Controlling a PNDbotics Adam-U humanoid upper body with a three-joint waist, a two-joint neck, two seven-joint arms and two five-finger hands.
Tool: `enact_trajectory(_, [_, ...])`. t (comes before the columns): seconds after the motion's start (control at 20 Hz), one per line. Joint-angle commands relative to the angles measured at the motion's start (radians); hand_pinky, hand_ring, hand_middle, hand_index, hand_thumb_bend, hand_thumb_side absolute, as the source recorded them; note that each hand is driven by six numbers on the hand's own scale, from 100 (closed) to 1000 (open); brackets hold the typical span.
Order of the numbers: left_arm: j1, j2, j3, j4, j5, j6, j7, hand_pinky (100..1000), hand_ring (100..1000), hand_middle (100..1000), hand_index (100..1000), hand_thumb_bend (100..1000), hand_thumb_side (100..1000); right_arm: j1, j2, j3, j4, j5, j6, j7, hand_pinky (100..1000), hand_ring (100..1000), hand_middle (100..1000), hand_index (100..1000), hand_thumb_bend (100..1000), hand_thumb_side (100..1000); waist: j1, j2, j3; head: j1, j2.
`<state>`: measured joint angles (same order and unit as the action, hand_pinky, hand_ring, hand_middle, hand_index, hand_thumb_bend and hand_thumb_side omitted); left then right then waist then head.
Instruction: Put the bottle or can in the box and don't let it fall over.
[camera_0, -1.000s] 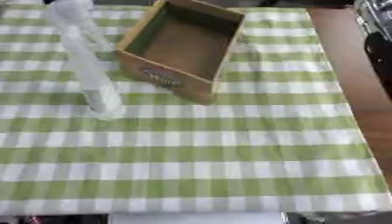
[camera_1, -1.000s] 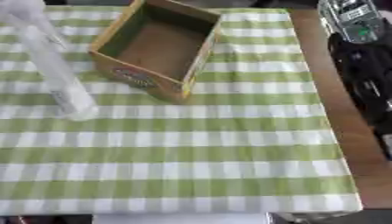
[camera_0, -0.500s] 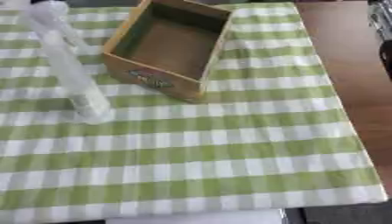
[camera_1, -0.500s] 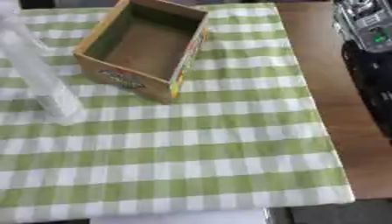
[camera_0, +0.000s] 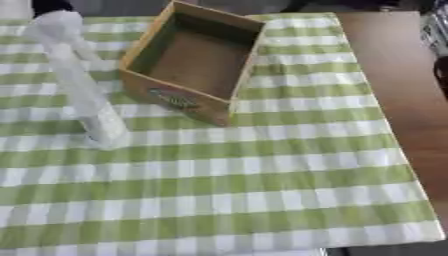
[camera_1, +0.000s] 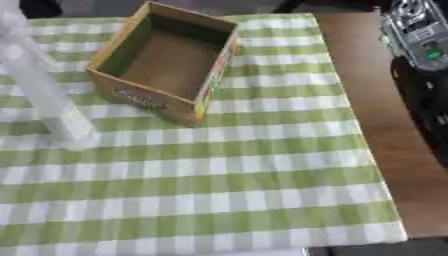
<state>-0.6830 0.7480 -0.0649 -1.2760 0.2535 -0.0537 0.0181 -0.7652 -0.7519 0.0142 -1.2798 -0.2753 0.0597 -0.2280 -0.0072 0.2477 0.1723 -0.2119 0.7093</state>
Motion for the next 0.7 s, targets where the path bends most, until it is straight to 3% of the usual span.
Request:
enact_trajectory(0.05, [-0.004,0.054,-0.004,-0.042,-0.045,-0.004,-0.057,906,823,806,891,831,758,-0.018,-0.037,-0.013,-0.013,-0.009,-0.001,-0.005,890,806,847,871,100,754,0.001,-0.018,0.002,0.001,-0.016])
enact_trajectory(0.4, [-0.007,0.057,-0.064,-0.108,-0.105,0.01,-0.194,907,821,805,880,808,710,-0.023,-0.033,-0.01,-0.01,-0.009,0.001,-0.005,889,805,845,870,100,756,0.001,-0.014,0.003,0.006,-0.018])
enact_trajectory(0.7, [-0.014,0.051,-0.113,-0.169,-0.08,0.048,-0.186,905,820,801,888,809,701,-0.028,-0.027,-0.007,-0.007,-0.006,0.003,-0.004,889,804,844,870,100,761,0.004,-0.009,0.005,0.015,-0.024])
